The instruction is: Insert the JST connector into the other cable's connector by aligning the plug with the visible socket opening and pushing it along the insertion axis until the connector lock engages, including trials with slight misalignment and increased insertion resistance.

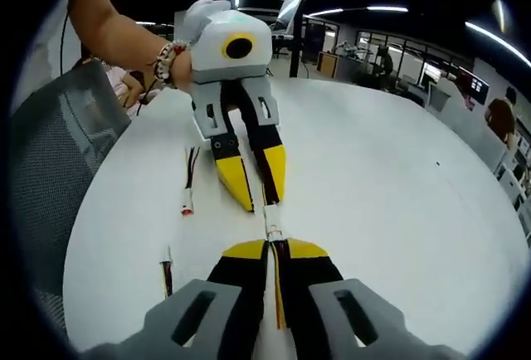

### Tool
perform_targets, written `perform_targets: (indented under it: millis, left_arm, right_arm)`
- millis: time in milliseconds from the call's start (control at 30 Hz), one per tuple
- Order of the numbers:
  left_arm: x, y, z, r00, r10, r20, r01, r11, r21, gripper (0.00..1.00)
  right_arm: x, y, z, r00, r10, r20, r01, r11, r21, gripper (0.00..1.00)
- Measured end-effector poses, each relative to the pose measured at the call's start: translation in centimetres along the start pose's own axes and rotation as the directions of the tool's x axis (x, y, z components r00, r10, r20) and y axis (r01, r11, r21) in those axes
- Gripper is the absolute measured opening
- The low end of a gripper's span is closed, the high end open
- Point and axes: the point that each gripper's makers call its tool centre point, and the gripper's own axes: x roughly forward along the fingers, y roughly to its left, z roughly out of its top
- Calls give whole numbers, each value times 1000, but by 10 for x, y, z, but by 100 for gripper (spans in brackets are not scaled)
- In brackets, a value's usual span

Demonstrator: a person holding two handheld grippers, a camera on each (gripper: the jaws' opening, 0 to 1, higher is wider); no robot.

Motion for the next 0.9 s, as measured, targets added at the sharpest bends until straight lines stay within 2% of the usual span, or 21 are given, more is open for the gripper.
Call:
perform_targets:
  millis: [200,267,300,367,600,733,900]
  left_arm:
    - [-1,0,0,1000,-1,3,1,999,-32,12]
    - [-5,4,2,1000,23,6,-23,998,-52,14]
    - [-8,6,3,999,39,11,-37,994,-107,16]
    - [-15,10,9,998,50,33,-45,989,-140,19]
    - [-44,13,27,991,108,77,-96,985,-143,23]
    - [-57,6,37,986,128,108,-113,984,-135,23]
    - [-64,-7,38,984,134,119,-119,985,-129,23]
  right_arm:
    - [-4,-5,-2,1000,-26,-3,26,1000,17,17]
    - [-8,-5,-2,1000,-30,-5,30,999,16,16]
    - [-11,-4,-1,1000,-31,0,31,999,16,16]
    - [-19,-5,4,999,-47,21,46,999,29,17]
    - [-48,-10,17,991,-110,75,105,992,65,18]
    - [-61,0,23,989,-118,84,113,992,64,17]
    - [-66,18,29,992,-96,81,93,995,41,18]
